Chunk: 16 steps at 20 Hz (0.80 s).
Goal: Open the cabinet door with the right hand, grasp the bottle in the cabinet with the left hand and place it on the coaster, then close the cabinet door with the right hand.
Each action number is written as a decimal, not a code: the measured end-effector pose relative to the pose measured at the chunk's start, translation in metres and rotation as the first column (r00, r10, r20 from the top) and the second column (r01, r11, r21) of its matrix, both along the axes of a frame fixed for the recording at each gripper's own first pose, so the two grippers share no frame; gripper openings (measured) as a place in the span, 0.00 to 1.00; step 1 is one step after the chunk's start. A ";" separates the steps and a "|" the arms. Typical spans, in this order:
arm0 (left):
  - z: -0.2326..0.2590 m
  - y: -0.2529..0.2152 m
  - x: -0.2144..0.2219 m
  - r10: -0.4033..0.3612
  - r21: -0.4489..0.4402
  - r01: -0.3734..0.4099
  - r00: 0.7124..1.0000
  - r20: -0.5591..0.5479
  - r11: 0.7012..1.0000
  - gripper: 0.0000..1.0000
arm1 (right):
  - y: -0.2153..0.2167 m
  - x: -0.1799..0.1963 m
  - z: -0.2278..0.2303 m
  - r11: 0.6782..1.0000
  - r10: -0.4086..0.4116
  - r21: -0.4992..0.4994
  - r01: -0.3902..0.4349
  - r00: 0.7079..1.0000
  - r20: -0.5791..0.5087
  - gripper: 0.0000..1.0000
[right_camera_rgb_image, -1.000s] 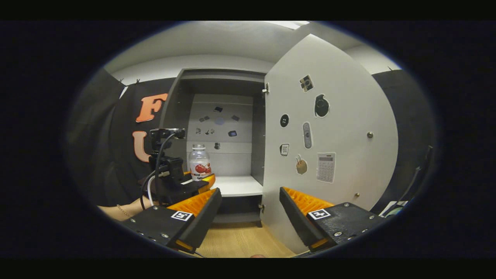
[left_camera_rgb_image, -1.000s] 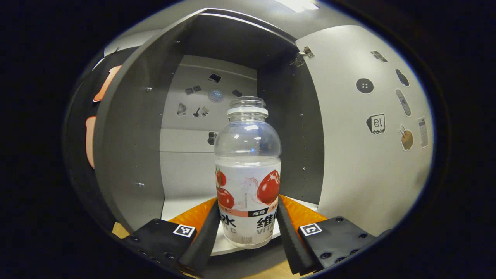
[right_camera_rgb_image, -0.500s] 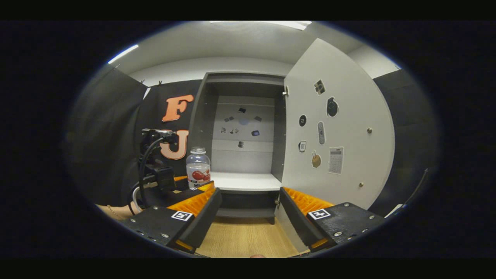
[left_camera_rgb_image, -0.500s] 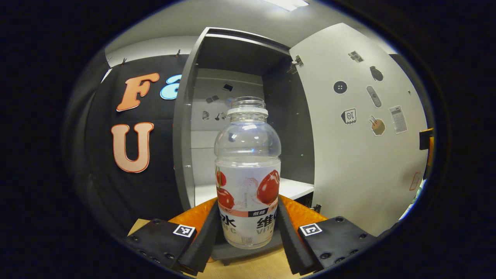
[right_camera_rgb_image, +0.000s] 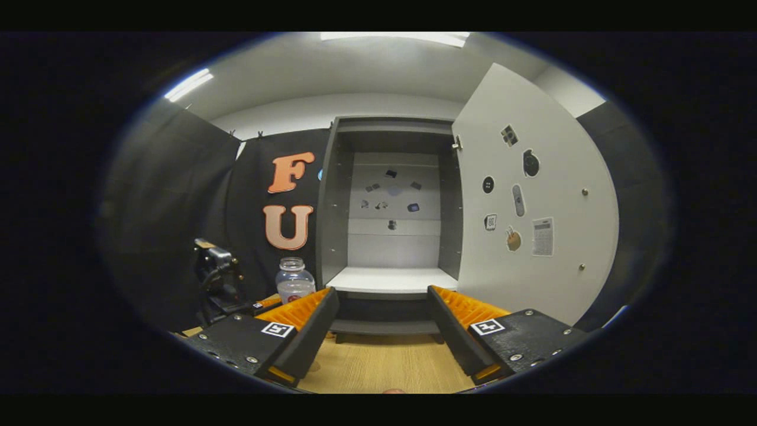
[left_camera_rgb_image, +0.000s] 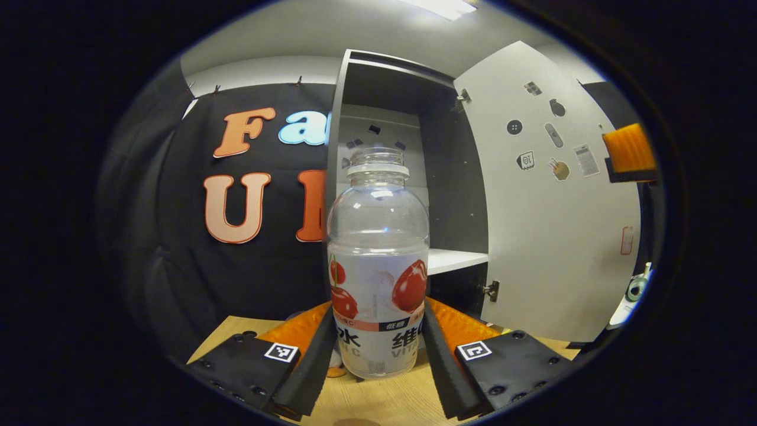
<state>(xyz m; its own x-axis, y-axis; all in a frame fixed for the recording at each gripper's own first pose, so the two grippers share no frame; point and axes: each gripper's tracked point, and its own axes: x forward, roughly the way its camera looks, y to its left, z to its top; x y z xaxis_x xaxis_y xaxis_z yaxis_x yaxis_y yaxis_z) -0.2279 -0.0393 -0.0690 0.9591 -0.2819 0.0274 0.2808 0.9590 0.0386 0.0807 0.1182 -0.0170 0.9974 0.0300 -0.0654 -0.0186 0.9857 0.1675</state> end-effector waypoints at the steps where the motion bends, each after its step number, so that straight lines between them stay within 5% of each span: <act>1: -0.009 0.004 -0.002 0.000 0.008 0.000 1.000 -0.002 1.000 0.83 | 0.003 0.000 -0.005 1.000 -0.008 0.000 0.008 1.000 -0.011 0.93; 16: -0.171 0.047 -0.039 -0.002 0.036 0.008 0.989 -0.150 0.999 0.83 | 0.037 0.006 -0.060 0.998 -0.044 -0.051 0.039 0.994 -0.103 0.93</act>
